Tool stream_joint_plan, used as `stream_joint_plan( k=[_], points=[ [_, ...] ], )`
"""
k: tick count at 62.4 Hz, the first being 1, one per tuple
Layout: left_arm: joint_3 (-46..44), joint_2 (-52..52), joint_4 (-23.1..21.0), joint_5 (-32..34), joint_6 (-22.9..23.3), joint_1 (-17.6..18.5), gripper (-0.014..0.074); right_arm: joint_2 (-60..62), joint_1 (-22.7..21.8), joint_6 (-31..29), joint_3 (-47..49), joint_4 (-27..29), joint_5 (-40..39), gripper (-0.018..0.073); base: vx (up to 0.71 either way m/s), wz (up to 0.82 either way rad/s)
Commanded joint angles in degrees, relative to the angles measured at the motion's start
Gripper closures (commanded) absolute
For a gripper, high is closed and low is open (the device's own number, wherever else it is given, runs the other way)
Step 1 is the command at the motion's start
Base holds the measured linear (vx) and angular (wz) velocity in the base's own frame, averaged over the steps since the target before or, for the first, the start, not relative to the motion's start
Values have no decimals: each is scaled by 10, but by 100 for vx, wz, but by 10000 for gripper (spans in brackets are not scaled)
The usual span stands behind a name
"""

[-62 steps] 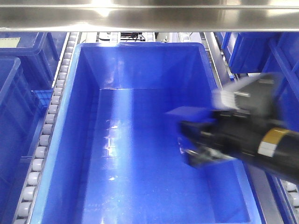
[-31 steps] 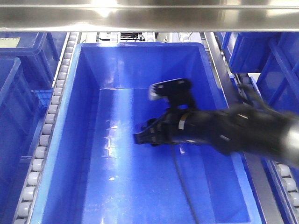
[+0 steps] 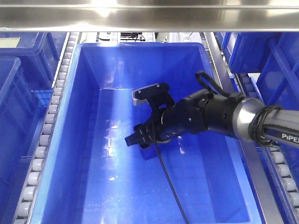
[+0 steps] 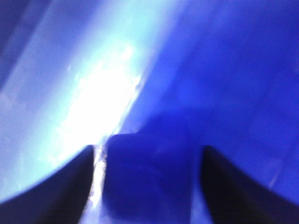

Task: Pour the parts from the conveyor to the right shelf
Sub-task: 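Extend the right gripper with the block down into the blue bin, then open the right gripper to release the block and withdraw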

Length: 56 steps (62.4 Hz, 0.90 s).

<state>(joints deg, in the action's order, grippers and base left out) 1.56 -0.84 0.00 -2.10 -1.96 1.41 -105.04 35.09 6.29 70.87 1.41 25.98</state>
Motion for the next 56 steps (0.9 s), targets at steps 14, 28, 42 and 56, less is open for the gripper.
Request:
stream_joint_plan(
  k=[14,28,42,56],
  points=[
    [18,-8,0,44,5,0,602,106,0,-4,16,-21,2,34,0,0],
    [18,-8,0,44,5,0,602,176,0,-1,16,-67,71,34,0,0],
    [18,-8,0,44,5,0,602,249,0,15,-75,-73,20,34,0,0],
    [18,-8,0,44,5,0,602,360,0,28,-185,-79,-33,34,0,0]
  ],
)
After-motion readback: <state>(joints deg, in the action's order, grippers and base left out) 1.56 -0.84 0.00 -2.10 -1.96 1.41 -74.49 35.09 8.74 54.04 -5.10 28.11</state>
